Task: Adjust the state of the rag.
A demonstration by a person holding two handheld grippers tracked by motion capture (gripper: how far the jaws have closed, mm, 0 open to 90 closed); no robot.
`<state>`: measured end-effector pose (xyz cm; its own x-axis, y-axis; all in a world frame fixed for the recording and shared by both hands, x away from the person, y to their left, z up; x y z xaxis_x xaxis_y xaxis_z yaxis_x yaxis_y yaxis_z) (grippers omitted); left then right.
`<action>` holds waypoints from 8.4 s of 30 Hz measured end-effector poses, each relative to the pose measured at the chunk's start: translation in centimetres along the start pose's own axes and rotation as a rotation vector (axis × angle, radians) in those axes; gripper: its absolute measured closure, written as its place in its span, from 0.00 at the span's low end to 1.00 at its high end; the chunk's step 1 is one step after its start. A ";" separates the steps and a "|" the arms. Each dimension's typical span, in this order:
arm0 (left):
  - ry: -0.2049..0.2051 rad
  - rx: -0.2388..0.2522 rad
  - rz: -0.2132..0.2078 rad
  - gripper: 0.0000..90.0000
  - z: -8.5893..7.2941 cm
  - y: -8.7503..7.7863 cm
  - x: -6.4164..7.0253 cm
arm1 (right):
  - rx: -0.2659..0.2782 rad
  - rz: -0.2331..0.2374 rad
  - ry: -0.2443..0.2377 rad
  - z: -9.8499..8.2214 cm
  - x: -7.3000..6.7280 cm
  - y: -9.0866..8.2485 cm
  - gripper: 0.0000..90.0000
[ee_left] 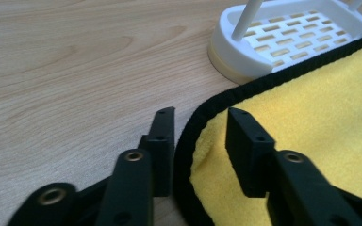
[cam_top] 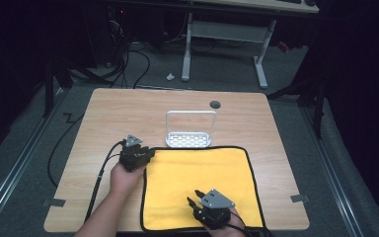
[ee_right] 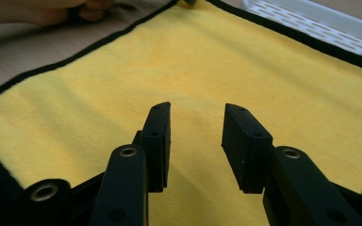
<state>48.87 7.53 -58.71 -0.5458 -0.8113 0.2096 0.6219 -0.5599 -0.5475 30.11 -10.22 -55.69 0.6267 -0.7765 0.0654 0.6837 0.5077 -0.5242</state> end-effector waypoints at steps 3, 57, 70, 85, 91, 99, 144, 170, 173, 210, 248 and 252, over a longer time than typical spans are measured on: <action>0.003 0.017 -0.024 0.93 -0.1 -0.1 0.2 | -0.002 0.054 -0.020 0.3 -2.4 0.6 0.69; -0.145 0.166 -0.071 0.97 0.5 -4.1 -2.7 | 0.095 0.230 -0.167 4.7 -13.1 2.9 0.92; -0.197 0.280 -0.008 0.97 2.2 -9.4 -6.5 | 0.204 0.300 -0.203 9.4 -17.0 2.5 0.92; -0.181 0.283 0.076 0.97 2.7 -12.7 -8.8 | 0.249 0.331 -0.226 11.4 -18.7 2.8 0.92; -0.179 0.300 0.051 0.97 3.5 -12.2 -7.6 | 0.251 0.307 -0.234 11.3 -18.0 2.4 0.92; -0.131 0.312 -0.014 0.97 6.2 -9.7 -2.8 | 0.258 0.226 -0.220 10.2 -14.5 0.3 0.91; 0.026 0.110 -0.156 0.94 5.7 4.3 14.5 | 0.047 -0.029 -0.039 -2.8 -2.4 -6.3 0.84; 0.032 0.072 -0.098 0.65 0.9 -0.8 9.5 | 0.051 -0.115 0.037 -2.8 1.5 -5.9 0.80; 0.038 0.072 -0.087 0.65 0.1 -1.8 8.8 | 0.043 -0.120 0.042 -3.0 1.8 -5.7 0.81; 0.049 0.026 -0.117 0.75 -4.4 -6.1 8.9 | -0.040 -0.147 0.120 -2.6 6.8 -1.9 0.83; 0.068 -0.004 -0.094 0.61 -4.0 -5.3 8.7 | -0.097 -0.108 0.139 -2.6 8.3 0.2 0.84; 0.031 0.010 -0.067 0.57 -2.6 -4.0 7.6 | -0.087 -0.127 0.163 -2.1 9.4 0.9 0.79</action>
<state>40.78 4.04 -57.00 -0.6034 -0.7663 0.2206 0.5889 -0.6148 -0.5246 35.84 -17.87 -57.37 0.4642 -0.8857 0.0006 0.7141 0.3739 -0.5919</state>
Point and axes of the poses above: each handheld gripper's, and its own axes: y roughly forward along the jaws, z roughly out of its top, x roughly to its right, the point moved 9 cm from there along y, roughly forward along the jaws, and after that the axes turned 4 degrees about x, right-handed, at the moved point
